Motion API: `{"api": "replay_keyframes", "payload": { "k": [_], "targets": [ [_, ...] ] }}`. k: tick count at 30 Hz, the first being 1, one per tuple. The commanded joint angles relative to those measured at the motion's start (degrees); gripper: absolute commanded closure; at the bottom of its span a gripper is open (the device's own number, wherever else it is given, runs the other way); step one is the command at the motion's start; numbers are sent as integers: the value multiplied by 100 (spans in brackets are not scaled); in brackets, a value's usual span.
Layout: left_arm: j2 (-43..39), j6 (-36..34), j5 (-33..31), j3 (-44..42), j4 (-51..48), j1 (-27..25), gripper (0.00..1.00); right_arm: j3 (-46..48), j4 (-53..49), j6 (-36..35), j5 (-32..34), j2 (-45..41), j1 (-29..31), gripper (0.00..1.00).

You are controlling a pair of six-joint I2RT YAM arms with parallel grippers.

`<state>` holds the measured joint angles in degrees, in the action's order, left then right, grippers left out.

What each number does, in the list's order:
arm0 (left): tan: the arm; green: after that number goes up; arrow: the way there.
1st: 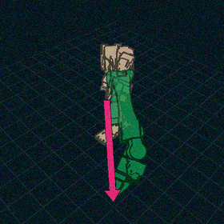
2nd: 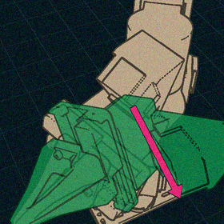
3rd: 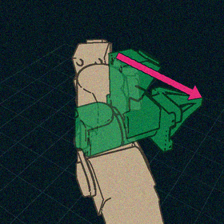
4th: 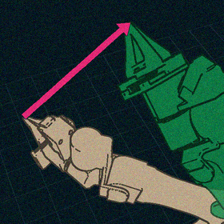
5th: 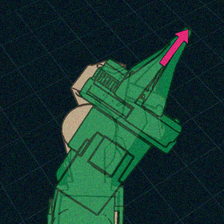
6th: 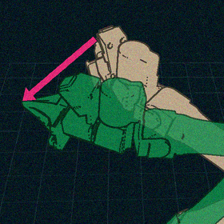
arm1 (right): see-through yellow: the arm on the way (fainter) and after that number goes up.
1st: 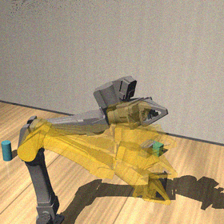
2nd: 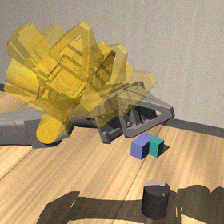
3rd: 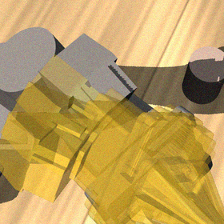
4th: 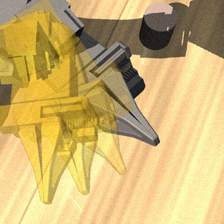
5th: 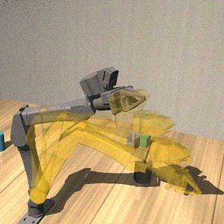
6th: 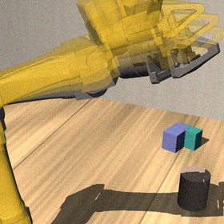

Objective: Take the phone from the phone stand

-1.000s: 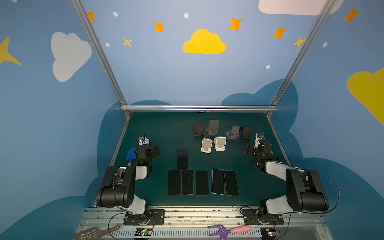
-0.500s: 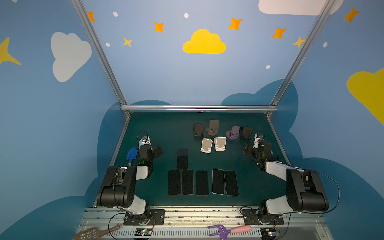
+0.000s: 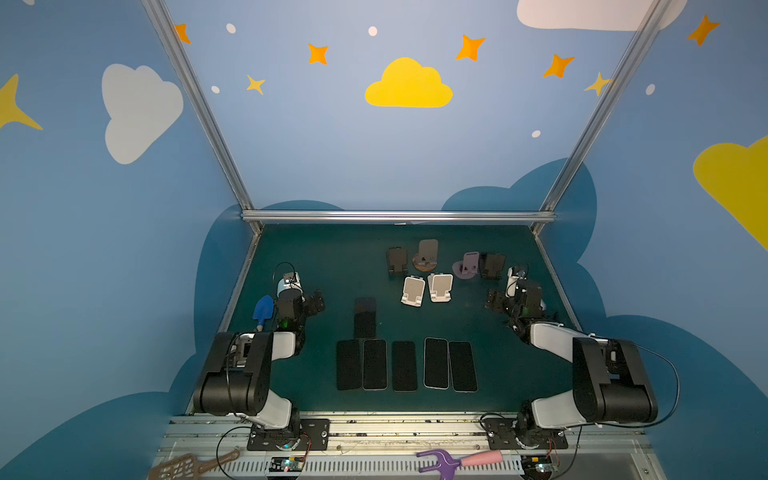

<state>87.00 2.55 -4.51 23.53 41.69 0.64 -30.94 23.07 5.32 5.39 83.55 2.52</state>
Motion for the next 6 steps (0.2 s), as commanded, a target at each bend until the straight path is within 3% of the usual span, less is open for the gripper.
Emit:
{"api": "replay_keyframes", "payload": {
  "k": [1, 6],
  "targets": [
    [-17, -44, 47, 107, -50, 23, 0, -92, -60, 9, 59, -22, 29, 6],
    [-17, -44, 47, 105, -56, 19, 0, -70, -36, 12, 57, -36, 29, 6]
  ]
}}
